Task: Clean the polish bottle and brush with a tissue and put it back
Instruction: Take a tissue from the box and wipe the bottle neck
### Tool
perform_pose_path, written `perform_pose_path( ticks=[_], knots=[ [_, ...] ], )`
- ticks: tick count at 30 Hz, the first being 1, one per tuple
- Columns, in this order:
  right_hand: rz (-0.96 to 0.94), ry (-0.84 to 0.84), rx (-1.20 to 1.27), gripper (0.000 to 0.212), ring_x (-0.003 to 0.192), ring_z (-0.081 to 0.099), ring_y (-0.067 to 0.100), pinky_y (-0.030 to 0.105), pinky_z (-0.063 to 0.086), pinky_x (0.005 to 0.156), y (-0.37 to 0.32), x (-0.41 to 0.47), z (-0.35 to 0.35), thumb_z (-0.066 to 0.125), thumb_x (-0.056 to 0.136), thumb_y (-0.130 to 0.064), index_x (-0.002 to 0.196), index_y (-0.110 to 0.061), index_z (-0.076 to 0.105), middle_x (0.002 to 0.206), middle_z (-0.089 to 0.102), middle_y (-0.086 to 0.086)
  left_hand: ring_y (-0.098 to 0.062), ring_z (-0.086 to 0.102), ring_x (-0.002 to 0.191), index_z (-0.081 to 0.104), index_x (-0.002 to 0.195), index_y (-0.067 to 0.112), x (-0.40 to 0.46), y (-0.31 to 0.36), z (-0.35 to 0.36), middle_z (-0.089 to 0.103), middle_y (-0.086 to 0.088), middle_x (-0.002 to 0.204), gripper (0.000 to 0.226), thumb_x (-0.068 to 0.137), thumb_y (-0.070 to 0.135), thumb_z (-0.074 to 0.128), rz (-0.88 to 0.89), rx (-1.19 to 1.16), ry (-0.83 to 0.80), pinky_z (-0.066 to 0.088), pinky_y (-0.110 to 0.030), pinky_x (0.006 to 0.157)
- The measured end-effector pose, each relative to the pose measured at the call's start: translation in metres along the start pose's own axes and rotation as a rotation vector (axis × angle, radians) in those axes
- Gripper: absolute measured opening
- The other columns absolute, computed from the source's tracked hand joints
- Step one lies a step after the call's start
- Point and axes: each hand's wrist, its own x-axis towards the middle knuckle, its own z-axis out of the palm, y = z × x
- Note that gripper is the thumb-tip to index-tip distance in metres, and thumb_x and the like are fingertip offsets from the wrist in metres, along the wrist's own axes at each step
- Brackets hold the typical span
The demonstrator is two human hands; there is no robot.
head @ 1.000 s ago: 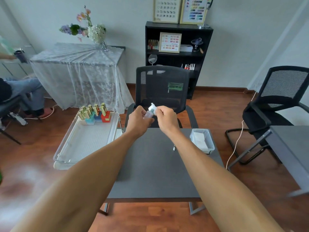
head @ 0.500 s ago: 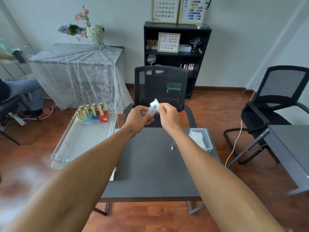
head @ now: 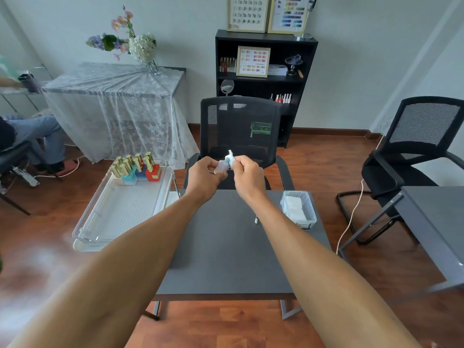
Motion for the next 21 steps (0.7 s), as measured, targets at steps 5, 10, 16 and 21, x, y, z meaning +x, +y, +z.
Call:
perform_pose_path(
  ticks=[5, 10, 16, 21],
  knots=[
    [0.005, -0.001, 0.026, 0.028, 0.074, 0.059, 0.018, 0.034, 0.042, 0.061, 0.005, 0.002, -0.006, 0.048, 0.107, -0.018, 0.100, -0.007, 0.072, 0.084, 0.070, 0.003, -0.015, 0.070, 0.090, 0.070, 0.107, 0.020, -0.003, 0.002, -0.002, 0.072, 0.006, 0.097, 0.030, 0.096, 0.047, 0.074, -0.009, -0.064, -0.081, 0.058, -0.033, 0.080],
    [-0.016, 0.019, 0.060, 0.029, 0.074, 0.059, 0.015, 0.032, 0.045, 0.062, 0.001, 0.007, -0.011, 0.048, 0.108, -0.016, 0.102, -0.004, 0.074, 0.086, 0.072, 0.004, -0.020, 0.073, 0.086, 0.069, 0.112, 0.016, -0.002, 0.007, -0.005, 0.077, -0.004, 0.097, 0.037, 0.094, 0.048, 0.076, -0.061, -0.233, -0.127, 0.058, -0.032, 0.076],
    [-0.011, 0.053, 0.077, 0.029, 0.075, 0.063, 0.018, 0.034, 0.047, 0.063, 0.001, 0.005, -0.010, 0.048, 0.107, -0.014, 0.101, -0.004, 0.075, 0.086, 0.073, 0.004, -0.012, 0.066, 0.080, 0.080, 0.116, 0.017, -0.003, 0.013, 0.001, 0.075, 0.006, 0.088, 0.031, 0.097, 0.042, 0.074, -0.005, -0.120, -0.121, 0.054, -0.027, 0.074],
    [-0.027, 0.073, 0.013, 0.030, 0.067, 0.056, 0.017, 0.032, 0.040, 0.061, 0.003, 0.002, -0.012, 0.047, 0.107, -0.013, 0.097, -0.005, 0.073, 0.079, 0.068, 0.002, -0.021, 0.072, 0.090, 0.081, 0.111, 0.015, -0.003, 0.016, 0.007, 0.077, 0.001, 0.092, 0.022, 0.094, 0.029, 0.081, 0.011, -0.018, -0.038, 0.056, -0.026, 0.074]
  ],
)
